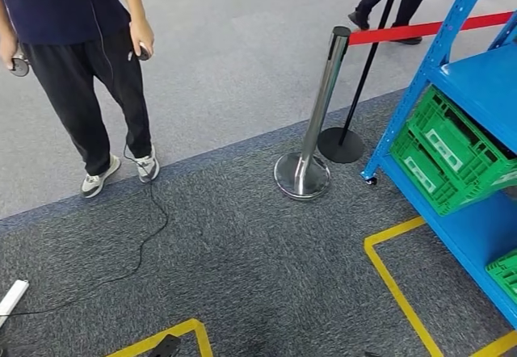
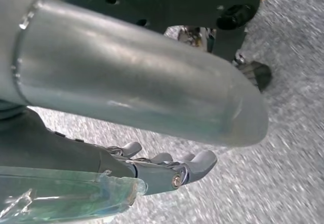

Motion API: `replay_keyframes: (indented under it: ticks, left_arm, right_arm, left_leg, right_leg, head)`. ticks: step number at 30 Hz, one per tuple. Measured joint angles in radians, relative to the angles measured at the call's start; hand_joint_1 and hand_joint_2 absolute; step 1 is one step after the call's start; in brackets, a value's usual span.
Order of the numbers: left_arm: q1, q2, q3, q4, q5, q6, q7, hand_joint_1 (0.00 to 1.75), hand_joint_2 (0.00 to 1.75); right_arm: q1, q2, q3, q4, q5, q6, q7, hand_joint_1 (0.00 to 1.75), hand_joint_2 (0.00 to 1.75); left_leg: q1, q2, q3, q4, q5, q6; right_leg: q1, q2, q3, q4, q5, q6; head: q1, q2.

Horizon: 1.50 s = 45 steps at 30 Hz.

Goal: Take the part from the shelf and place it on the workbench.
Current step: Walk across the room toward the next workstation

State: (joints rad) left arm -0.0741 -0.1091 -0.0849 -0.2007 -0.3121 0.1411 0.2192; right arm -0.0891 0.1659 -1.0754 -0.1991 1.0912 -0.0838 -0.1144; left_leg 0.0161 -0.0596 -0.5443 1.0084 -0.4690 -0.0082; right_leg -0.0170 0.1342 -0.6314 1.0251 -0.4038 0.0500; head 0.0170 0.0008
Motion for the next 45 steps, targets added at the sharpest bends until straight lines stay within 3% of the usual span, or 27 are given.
replay_keyframes:
  ticks: [2,4,6,7,8,9,11,13,15,17,18,20,22,23,24,26,28,30,31,33,35,37,38,40,42,44,45]
  left_arm:
    - [0.002,-0.001,0.003,0.000,0.002,0.001,-0.003,0.00,1.75]
    - [0.006,0.001,0.005,0.000,0.004,0.002,-0.005,0.00,1.75]
    - [0.008,0.003,0.009,0.000,0.006,0.003,-0.001,0.00,1.75]
    - [0.009,0.004,0.010,0.001,0.006,0.002,0.002,0.00,1.75]
    - [0.009,0.004,0.012,0.001,0.007,0.002,0.006,0.00,1.75]
    - [0.009,0.004,0.013,0.001,0.009,0.002,0.010,0.00,1.75]
    - [0.011,0.005,0.018,0.001,0.013,0.002,0.017,0.00,1.75]
    - [0.013,0.006,0.025,0.001,0.015,0.002,0.019,0.00,1.75]
    - [0.012,0.007,0.028,0.001,0.015,0.003,0.020,0.00,1.75]
    - [0.009,0.007,0.029,0.001,0.015,0.003,0.020,0.00,1.75]
    - [0.008,0.008,0.030,0.001,0.015,0.003,0.020,0.00,1.75]
    - [0.005,0.009,0.031,0.001,0.016,0.003,0.019,0.00,1.75]
    - [-0.001,0.009,0.034,0.001,0.017,0.002,0.019,0.00,1.75]
    - [-0.002,0.009,0.035,0.001,0.017,0.002,0.019,0.00,1.75]
    - [-0.001,0.009,0.036,0.001,0.017,0.002,0.019,0.00,1.75]
    - [0.003,0.009,0.036,0.002,0.017,0.002,0.019,0.00,1.75]
    - [0.006,0.009,0.037,0.002,0.017,0.002,0.020,0.00,1.75]
    - [0.004,0.008,0.038,0.003,0.017,0.002,0.020,0.00,1.75]
    - [0.004,0.008,0.039,0.003,0.017,0.002,0.020,0.00,1.75]
    - [0.005,0.007,0.040,0.003,0.017,0.003,0.020,0.00,1.75]
    - [0.009,0.009,0.042,0.003,0.016,0.003,0.020,0.00,1.75]
    - [0.011,0.010,0.043,0.003,0.016,0.003,0.020,0.00,1.75]
    - [0.011,0.011,0.043,0.003,0.016,0.003,0.020,0.00,1.75]
    - [0.011,0.011,0.043,0.003,0.016,0.003,0.020,0.00,1.75]
    - [0.013,0.010,0.043,0.003,0.013,0.005,0.019,0.00,1.75]
    - [0.014,0.010,0.043,0.003,0.009,0.006,0.015,0.00,1.75]
    - [0.014,0.010,0.043,0.003,0.008,0.006,0.012,0.00,1.75]
  right_arm:
    - [0.005,0.000,0.000,0.000,0.003,-0.002,0.003,0.00,0.00]
    - [0.002,0.000,0.001,0.000,0.006,-0.002,0.004,0.00,0.00]
    - [-0.001,0.000,0.006,0.000,0.008,-0.002,0.004,0.00,0.00]
    - [0.000,0.000,0.008,0.000,0.009,-0.002,0.004,0.00,0.00]
    - [0.001,0.000,0.010,0.000,0.010,-0.002,0.005,0.00,0.00]
    - [0.001,0.000,0.011,0.000,0.011,-0.002,0.006,0.00,0.00]
    - [-0.005,0.000,0.014,0.000,0.014,-0.002,0.007,0.00,0.00]
    - [-0.014,0.000,0.017,0.000,0.016,-0.002,0.007,0.00,0.00]
    - [-0.018,0.000,0.018,0.000,0.017,-0.002,0.006,0.00,0.00]
    - [-0.017,0.000,0.018,0.000,0.017,-0.002,0.006,0.00,0.00]
    - [-0.018,0.000,0.018,0.000,0.017,-0.002,0.006,0.00,0.00]
    - [-0.021,0.000,0.018,0.000,0.018,-0.002,0.006,0.00,0.00]
    - [-0.022,0.000,0.018,0.000,0.018,-0.002,0.006,0.00,0.00]
    - [-0.022,0.000,0.018,0.000,0.018,-0.002,0.006,0.00,0.00]
    - [-0.021,0.000,0.018,0.000,0.018,-0.002,0.006,0.00,0.00]
    - [-0.022,0.000,0.018,0.000,0.018,-0.001,0.006,0.00,0.00]
    - [-0.024,0.000,0.018,0.000,0.018,-0.001,0.006,0.00,0.00]
    - [-0.021,0.000,0.018,0.000,0.018,-0.001,0.006,0.00,0.00]
    - [-0.018,0.000,0.018,0.000,0.018,-0.001,0.007,0.00,0.00]
    - [-0.015,0.000,0.018,0.000,0.018,-0.001,0.007,0.00,0.00]
    - [-0.019,0.000,0.018,0.000,0.018,-0.001,0.007,0.00,0.00]
    - [-0.020,0.001,0.018,0.000,0.018,0.000,0.006,0.00,0.00]
    - [-0.018,0.001,0.018,0.000,0.018,0.000,0.006,0.00,0.00]
    - [-0.016,0.001,0.018,0.000,0.018,-0.001,0.006,0.00,0.00]
    - [-0.019,0.001,0.018,0.000,0.018,-0.001,0.004,0.00,0.00]
    - [-0.024,0.001,0.018,0.000,0.017,-0.001,0.002,0.00,0.00]
    - [-0.023,0.001,0.018,0.000,0.017,-0.001,0.001,0.00,0.00]
  left_leg:
    - [-0.002,0.023,0.001,-0.003,0.003,0.015]
    - [-0.007,0.050,0.001,-0.003,0.003,0.024]
    - [-0.012,0.080,0.001,-0.003,0.001,0.028]
    - [-0.014,0.093,0.002,-0.003,0.000,0.028]
    - [-0.015,0.106,0.003,-0.003,-0.001,0.029]
    - [-0.015,0.116,0.005,-0.003,-0.002,0.027]
    - [-0.018,0.136,0.010,-0.002,-0.007,0.020]
    - [-0.022,0.155,0.014,-0.001,-0.011,0.011]
    - [-0.023,0.174,0.018,-0.003,-0.013,0.002]
    - [-0.019,0.153,0.013,0.016,-0.031,-0.010]
    - [-0.017,0.128,-0.002,0.052,-0.055,-0.015]
    - [-0.016,0.081,-0.060,0.179,-0.120,-0.020]
    - [-0.016,0.069,-0.102,0.273,-0.146,-0.020]
    - [-0.016,0.067,-0.100,0.271,-0.130,-0.019]
    - [-0.015,0.063,-0.081,0.230,-0.096,-0.018]
    - [-0.007,0.018,-0.026,0.100,-0.025,-0.019]
    - [-0.001,-0.024,0.005,0.014,-0.004,-0.018]
    - [-0.002,-0.019,0.007,-0.002,-0.008,-0.006]
    - [-0.003,-0.007,0.008,-0.005,-0.005,0.001]
    - [-0.002,0.019,0.012,-0.011,0.000,0.014]
    - [-0.007,0.049,0.014,-0.013,-0.001,0.022]
    - [-0.012,0.080,0.016,-0.013,-0.004,0.026]
    - [-0.013,0.092,0.018,-0.013,-0.006,0.026]
    - [-0.013,0.114,0.025,-0.013,-0.011,0.024]
    - [-0.018,0.132,0.032,-0.011,-0.018,0.016]
    - [-0.022,0.149,0.036,-0.011,-0.023,0.007]
    - [-0.022,0.157,0.038,-0.012,-0.024,0.003]
  right_leg:
    - [0.002,-0.043,-0.022,0.034,-0.021,0.006]
    - [0.006,-0.101,-0.073,0.145,-0.080,0.007]
    - [0.006,-0.122,-0.129,0.271,-0.131,0.008]
    - [0.006,-0.125,-0.136,0.294,-0.134,0.008]
    - [0.006,-0.128,-0.124,0.282,-0.122,0.007]
    - [0.006,-0.135,-0.091,0.228,-0.094,0.005]
    - [0.011,-0.177,-0.007,0.088,-0.050,-0.001]
    - [0.019,-0.200,0.032,0.020,-0.040,-0.011]
    - [0.022,-0.180,0.031,0.015,-0.038,-0.024]
    - [0.019,-0.159,0.032,0.009,-0.034,-0.036]
    - [0.016,-0.149,0.033,0.006,-0.031,-0.041]
    - [0.013,-0.128,0.031,0.004,-0.029,-0.047]
    - [0.012,-0.103,0.031,0.004,-0.029,-0.048]
    - [0.011,-0.088,0.032,0.005,-0.028,-0.047]
    - [0.010,-0.073,0.032,0.005,-0.027,-0.045]
    - [0.008,-0.043,0.029,0.008,-0.024,-0.038]
    - [0.007,-0.020,0.017,0.011,-0.019,-0.026]
    - [0.004,0.001,0.005,0.006,-0.010,-0.010]
    - [0.004,-0.002,0.000,0.005,-0.009,-0.004]
    - [0.007,-0.049,-0.026,0.049,-0.034,0.002]
    - [0.009,-0.108,-0.085,0.174,-0.095,0.005]
    - [0.009,-0.125,-0.136,0.285,-0.134,0.008]
    - [0.009,-0.127,-0.136,0.291,-0.127,0.008]
    - [0.009,-0.143,-0.075,0.186,-0.069,0.005]
    - [0.018,-0.181,0.000,0.057,-0.031,-0.005]
    - [0.025,-0.193,0.023,0.014,-0.029,-0.017]
    - [0.025,-0.181,0.022,0.012,-0.027,-0.024]
  head:
    - [0.005,0.000]
    - [0.009,0.000]
    - [0.009,0.000]
    - [0.009,0.000]
    - [0.010,0.000]
    - [0.010,0.000]
    - [0.010,0.000]
    - [0.008,0.000]
    - [0.007,0.000]
    - [0.005,0.000]
    - [0.003,0.000]
    - [-0.003,0.000]
    - [-0.004,0.000]
    - [-0.004,0.000]
    - [-0.004,0.000]
    - [-0.005,0.000]
    - [-0.006,0.000]
    - [-0.007,0.000]
    - [-0.007,0.000]
    - [0.000,0.000]
    - [0.007,0.000]
    - [0.007,0.000]
    - [0.007,0.000]
    - [0.008,0.000]
    - [0.007,0.000]
    - [0.006,0.000]
    - [0.006,0.000]
